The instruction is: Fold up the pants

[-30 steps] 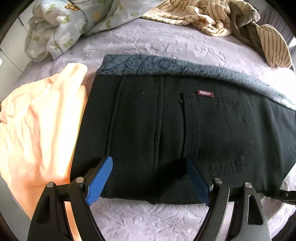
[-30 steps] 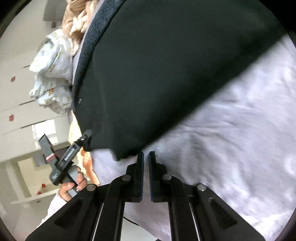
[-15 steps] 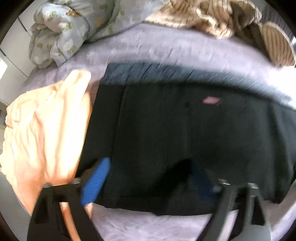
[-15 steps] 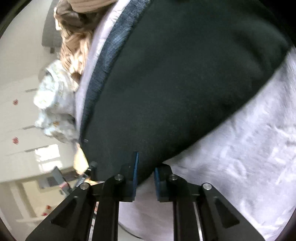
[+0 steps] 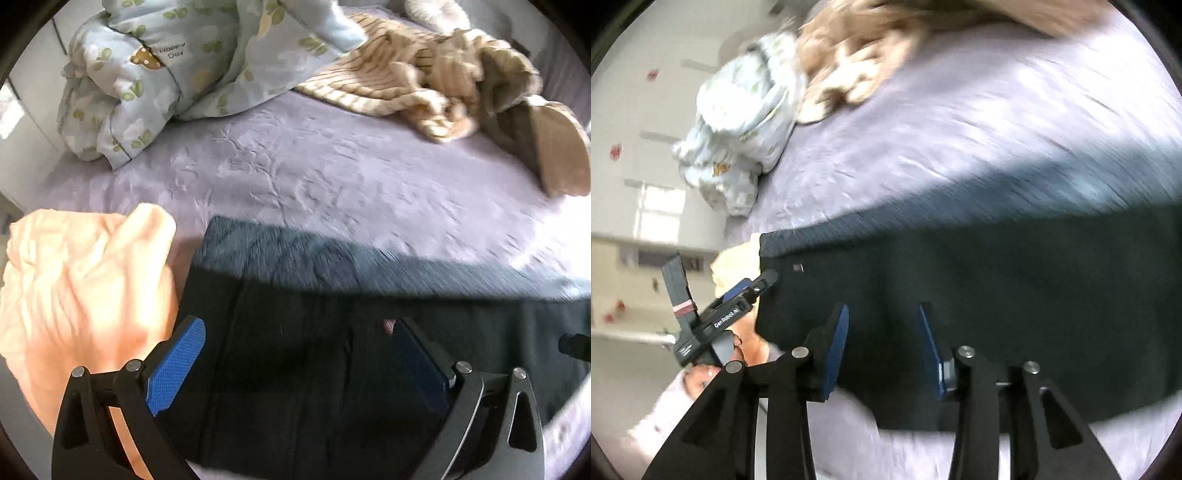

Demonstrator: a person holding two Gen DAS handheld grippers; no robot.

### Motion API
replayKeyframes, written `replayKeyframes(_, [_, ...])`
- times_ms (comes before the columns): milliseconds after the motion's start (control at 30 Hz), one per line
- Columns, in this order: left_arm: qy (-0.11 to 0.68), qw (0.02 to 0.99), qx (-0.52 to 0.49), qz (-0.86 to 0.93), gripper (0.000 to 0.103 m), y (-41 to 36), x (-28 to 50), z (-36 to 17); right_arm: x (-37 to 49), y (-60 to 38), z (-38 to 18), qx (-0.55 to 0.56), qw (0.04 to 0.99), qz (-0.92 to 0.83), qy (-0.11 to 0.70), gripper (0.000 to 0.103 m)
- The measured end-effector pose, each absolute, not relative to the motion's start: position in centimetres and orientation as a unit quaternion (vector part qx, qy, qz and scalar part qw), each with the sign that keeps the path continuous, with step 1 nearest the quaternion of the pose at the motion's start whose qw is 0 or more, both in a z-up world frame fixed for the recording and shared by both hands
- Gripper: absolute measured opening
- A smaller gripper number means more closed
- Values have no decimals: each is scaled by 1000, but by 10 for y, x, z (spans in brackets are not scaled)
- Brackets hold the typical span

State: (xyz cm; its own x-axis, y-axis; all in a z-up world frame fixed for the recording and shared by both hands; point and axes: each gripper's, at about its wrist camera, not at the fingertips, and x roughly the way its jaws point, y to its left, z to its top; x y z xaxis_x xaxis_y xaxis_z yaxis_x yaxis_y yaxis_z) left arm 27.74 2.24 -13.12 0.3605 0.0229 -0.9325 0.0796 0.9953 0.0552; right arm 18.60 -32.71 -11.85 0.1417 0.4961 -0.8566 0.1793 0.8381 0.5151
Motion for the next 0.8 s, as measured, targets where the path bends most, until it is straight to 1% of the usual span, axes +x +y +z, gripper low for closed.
replayKeyframes(100, [578,815,36,23,103,34,296,-155,215,-303,-144,218,716,116,653,43])
replayKeyframes(167, [583,811,18,36,103,44,298,-165,229,-296,-165,194,725,93,655,41])
replayKeyframes(233, [582,812,14,35,103,51,299,-170,242,-292,-174,197,732,73,648,36])
replayKeyframes(300, [580,814,25,28,103,51,298,-170,251,-301,-173,204,748,38,630,36])
replayKeyframes(333, [580,813,30,28,103,50,297,-168,253,-305,-171,205,752,26,626,39])
replayKeyframes(467, [578,815,39,11,103,41,286,-145,252,-325,-148,218,751,7,623,40])
replayKeyframes(500, [576,817,40,2,103,36,282,-140,248,-328,-143,223,749,12,623,44])
replayKeyframes(533, [573,818,44,-12,103,29,273,-134,244,-330,-138,226,747,14,625,50])
replayKeyframes(567, [572,819,49,-21,103,23,267,-131,232,-336,-131,231,744,16,627,53])
replayKeyframes(700, [584,809,59,-35,103,1,235,-133,192,-339,-122,229,729,23,644,54])
replayKeyframes(800, [605,791,79,-40,103,-13,211,-156,154,-339,-130,200,709,15,676,54])
